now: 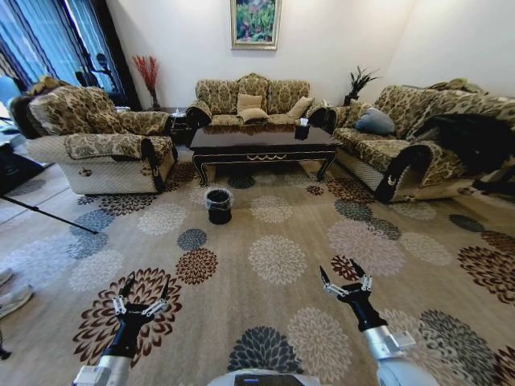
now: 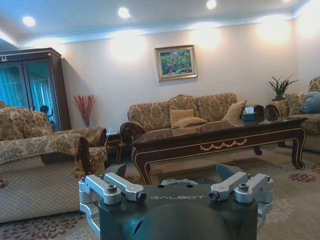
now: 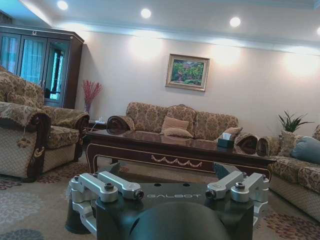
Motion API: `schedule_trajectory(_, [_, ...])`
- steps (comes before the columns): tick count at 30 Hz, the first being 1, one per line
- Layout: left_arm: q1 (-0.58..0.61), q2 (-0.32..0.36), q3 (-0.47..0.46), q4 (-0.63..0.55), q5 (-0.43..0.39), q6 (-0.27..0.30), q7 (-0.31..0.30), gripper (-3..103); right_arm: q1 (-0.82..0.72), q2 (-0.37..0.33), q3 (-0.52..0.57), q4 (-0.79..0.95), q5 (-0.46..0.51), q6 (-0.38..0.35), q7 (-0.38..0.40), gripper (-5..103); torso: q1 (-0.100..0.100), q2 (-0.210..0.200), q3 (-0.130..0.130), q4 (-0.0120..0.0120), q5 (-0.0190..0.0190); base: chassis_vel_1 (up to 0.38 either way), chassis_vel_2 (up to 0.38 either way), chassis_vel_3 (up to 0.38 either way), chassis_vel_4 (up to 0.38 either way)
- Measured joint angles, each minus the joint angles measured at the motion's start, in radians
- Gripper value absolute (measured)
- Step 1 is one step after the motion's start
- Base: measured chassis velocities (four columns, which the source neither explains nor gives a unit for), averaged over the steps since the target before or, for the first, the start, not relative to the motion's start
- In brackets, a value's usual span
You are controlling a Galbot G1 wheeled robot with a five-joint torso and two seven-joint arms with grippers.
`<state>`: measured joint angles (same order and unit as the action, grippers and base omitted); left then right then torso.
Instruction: Move to the front of the table and pick up the trash from the floor, then place it into the trash bin.
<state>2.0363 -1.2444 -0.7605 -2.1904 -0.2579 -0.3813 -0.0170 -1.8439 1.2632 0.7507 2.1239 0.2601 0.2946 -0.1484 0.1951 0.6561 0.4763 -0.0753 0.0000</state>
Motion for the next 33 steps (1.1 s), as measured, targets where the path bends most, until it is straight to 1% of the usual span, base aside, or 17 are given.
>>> schedule_trajectory(15, [0.0, 0.0, 0.0, 0.0, 0.0, 0.0, 0.0, 100, 0.0, 0.0, 0.0, 0.0, 0.0, 0.0, 0.0, 100, 0.028, 0.067, 0.039, 0.0, 0.0, 0.0, 0.0, 0.0, 0.0])
schedule_trajectory(22, [0.0, 0.0, 0.0, 0.0, 0.0, 0.0, 0.0, 100, 0.0, 0.0, 0.0, 0.0, 0.0, 0.0, 0.0, 100, 0.039, 0.092, 0.053, 0.0, 0.0, 0.0, 0.0, 0.0, 0.0])
schedule_trajectory(32, [0.0, 0.0, 0.0, 0.0, 0.0, 0.0, 0.0, 100, 0.0, 0.0, 0.0, 0.0, 0.0, 0.0, 0.0, 100, 0.06, 0.141, 0.081, 0.0, 0.0, 0.0, 0.0, 0.0, 0.0])
schedule_trajectory(33, [0.0, 0.0, 0.0, 0.0, 0.0, 0.0, 0.0, 100, 0.0, 0.0, 0.0, 0.0, 0.0, 0.0, 0.0, 100, 0.06, 0.141, 0.081, 0.0, 0.0, 0.0, 0.0, 0.0, 0.0])
